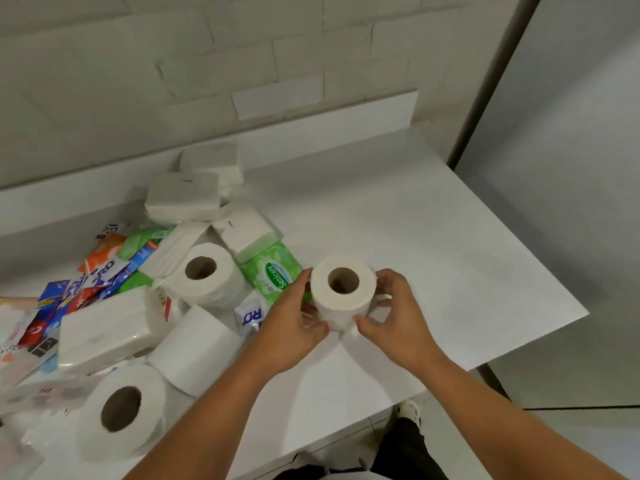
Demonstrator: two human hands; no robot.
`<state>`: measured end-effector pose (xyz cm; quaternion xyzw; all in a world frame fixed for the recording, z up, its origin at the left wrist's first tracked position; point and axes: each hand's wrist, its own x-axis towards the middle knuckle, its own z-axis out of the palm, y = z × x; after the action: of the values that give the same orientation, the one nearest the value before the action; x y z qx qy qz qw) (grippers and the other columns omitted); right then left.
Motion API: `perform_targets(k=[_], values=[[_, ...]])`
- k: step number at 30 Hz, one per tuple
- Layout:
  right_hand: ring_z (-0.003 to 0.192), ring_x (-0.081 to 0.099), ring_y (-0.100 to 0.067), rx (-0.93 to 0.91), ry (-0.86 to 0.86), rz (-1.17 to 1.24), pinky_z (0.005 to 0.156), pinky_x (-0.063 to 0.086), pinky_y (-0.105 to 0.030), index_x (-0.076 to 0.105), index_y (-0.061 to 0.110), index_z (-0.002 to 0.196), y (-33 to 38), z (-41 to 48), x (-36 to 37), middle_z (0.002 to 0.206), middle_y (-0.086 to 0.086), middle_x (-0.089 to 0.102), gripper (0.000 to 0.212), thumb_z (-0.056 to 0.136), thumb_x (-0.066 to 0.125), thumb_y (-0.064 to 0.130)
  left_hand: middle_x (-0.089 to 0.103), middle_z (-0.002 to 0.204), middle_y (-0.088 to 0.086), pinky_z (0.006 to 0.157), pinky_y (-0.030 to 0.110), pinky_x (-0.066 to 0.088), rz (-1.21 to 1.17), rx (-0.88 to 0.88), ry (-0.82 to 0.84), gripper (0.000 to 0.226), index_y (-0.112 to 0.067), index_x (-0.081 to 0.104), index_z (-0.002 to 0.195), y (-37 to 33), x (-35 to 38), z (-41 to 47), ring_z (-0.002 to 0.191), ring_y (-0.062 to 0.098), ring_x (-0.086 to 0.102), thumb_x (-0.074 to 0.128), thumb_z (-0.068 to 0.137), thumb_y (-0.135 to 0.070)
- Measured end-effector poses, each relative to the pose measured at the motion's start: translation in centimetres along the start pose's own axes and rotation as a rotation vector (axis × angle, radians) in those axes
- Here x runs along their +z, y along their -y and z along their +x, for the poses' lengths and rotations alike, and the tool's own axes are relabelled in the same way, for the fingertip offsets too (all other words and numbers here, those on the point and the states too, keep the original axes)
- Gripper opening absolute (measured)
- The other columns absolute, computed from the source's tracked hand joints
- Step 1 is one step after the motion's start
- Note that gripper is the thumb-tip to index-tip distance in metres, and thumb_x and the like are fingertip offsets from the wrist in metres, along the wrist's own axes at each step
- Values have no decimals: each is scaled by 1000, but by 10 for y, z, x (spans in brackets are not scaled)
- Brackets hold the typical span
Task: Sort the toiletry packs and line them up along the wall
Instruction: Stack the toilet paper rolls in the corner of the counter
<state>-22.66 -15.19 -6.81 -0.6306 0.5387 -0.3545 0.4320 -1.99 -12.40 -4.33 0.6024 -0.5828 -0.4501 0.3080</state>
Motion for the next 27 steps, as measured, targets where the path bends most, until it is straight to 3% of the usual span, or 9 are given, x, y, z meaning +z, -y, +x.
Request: perform_targets(k=[4, 7, 14, 19, 25, 27], values=[[107, 59, -3, 44, 57, 96, 90, 55, -31, 51, 33, 121, -2, 31, -34, 118, 15, 59, 54, 77, 77, 15, 60, 114, -9, 81, 26, 53, 57, 19, -38, 70, -40, 45, 136, -13, 18, 35, 92, 8, 62, 80, 78, -23], [117, 56, -5, 42, 118, 165, 96, 54, -40, 50, 34, 130, -7, 61, -66, 127, 15, 57, 57, 81, 69, 12, 61, 105, -9, 78, 24, 52, 63, 6, -106, 58, -36, 52, 128, -31, 37, 66, 84, 3, 61, 80, 79, -23], [128, 50, -10, -19, 183, 245, 105, 48, -40, 46, 31, 138, -26, 147, -130, 138, 13, 52, 65, 83, 75, 14, 50, 133, -11, 99, 34, 52, -5, 25, -235, 72, -30, 45, 138, -68, 77, 162, 117, 7, 56, 84, 78, -29], [128, 51, -12, -45, 213, 254, 107, 46, -44, 48, 29, 137, -49, 228, -163, 135, 11, 56, 66, 80, 79, 19, 60, 128, -20, 104, 43, 50, -83, 22, -267, 71, -33, 45, 137, -79, 98, 240, 121, 7, 58, 83, 77, -30], [121, 57, -7, -114, 159, 240, 101, 49, -30, 50, 22, 137, -60, 314, -176, 130, 8, 61, 63, 81, 78, 17, 60, 133, -7, 104, 36, 50, -66, 52, -345, 68, -24, 43, 142, -98, 104, 324, 121, 11, 59, 78, 84, -26], [120, 59, -10, -148, 167, 236, 101, 50, -32, 51, 18, 135, -61, 338, -176, 129, 3, 62, 60, 82, 77, 17, 60, 135, -8, 102, 30, 50, -50, 56, -363, 67, -24, 43, 143, -102, 102, 346, 120, 10, 59, 77, 85, -29]])
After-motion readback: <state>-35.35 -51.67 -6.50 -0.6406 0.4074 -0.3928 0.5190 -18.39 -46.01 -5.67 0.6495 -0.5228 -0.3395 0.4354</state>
